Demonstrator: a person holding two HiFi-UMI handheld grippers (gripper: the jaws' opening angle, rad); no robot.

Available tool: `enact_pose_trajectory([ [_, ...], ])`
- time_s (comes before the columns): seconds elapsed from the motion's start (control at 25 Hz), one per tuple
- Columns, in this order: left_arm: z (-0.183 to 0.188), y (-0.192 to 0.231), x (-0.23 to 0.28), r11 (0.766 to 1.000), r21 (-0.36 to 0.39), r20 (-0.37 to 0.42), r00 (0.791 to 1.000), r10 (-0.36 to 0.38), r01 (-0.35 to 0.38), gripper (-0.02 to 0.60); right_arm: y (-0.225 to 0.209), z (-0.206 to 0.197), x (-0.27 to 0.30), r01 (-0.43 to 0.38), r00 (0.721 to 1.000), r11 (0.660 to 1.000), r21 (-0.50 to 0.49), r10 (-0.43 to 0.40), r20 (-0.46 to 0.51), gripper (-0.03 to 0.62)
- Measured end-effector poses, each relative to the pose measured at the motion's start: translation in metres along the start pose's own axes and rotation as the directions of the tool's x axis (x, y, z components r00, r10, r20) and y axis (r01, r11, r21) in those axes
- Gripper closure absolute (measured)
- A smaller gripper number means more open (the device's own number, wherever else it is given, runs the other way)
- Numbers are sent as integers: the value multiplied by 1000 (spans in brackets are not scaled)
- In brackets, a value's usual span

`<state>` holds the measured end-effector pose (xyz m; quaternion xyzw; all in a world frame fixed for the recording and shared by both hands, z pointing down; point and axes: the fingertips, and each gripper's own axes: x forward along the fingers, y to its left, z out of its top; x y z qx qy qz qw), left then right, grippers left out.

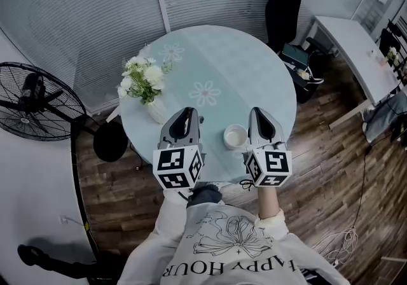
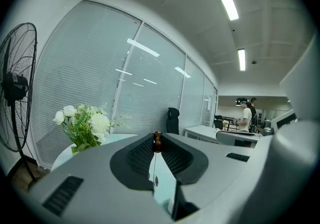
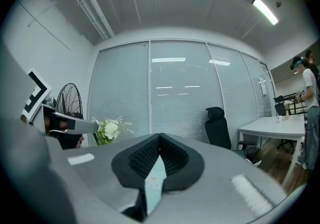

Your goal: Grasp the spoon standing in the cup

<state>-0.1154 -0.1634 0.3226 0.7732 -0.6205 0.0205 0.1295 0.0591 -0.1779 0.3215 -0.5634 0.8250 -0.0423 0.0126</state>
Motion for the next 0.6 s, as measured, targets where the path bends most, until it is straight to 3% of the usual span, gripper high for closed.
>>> enact_pose_trajectory([
  [0.6, -1, -5, 4, 1000, -2, -3, 1000, -1, 1, 534, -3, -1, 2, -6, 1000, 1000, 0, 6, -6, 583],
])
